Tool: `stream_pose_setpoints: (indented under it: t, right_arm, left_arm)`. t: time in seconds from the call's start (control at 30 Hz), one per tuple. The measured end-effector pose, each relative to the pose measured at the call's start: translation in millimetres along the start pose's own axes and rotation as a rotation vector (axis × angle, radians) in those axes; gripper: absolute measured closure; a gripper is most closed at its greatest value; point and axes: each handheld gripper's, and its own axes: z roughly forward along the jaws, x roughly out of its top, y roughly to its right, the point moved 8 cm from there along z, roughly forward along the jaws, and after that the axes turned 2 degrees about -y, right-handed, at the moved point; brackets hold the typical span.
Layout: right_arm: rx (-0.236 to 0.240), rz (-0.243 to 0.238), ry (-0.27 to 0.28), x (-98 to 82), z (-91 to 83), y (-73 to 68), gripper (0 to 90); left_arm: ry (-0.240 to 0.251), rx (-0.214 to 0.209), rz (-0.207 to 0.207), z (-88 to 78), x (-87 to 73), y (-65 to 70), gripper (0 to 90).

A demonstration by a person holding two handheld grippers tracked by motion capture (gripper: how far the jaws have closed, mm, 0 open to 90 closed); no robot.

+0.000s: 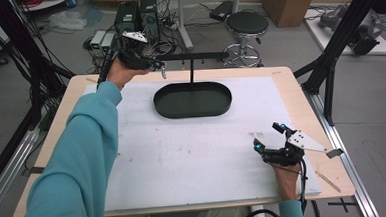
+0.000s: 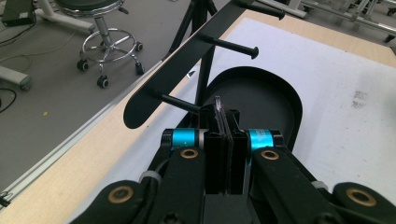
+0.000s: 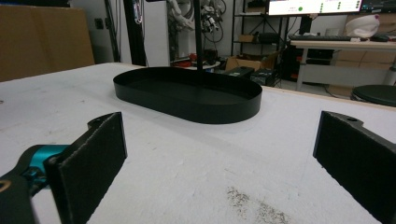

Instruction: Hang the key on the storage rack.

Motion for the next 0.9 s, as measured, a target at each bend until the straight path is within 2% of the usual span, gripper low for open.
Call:
stream_pose_setpoints:
  t: [0.47, 0.7, 0.9]
  right_arm:
    - [0.001, 0.000, 0.002, 0.0, 0.2, 0.0, 2.1]
    - [-0.001, 0.003, 0.001, 0.0, 0.0, 0.2, 2.0]
    - [0.002, 0.005, -0.002, -0.2, -0.2, -0.1, 2.1]
  left_arm:
    - [0.008, 0.018, -0.009, -0.1, -0.6, -5.2, 88.6]
    - [0.011, 0.039, -0.027, 2.6, -1.6, -10.3, 88.6]
    - [0.018, 0.072, -0.065, 6.3, -1.3, -14.5, 88.4]
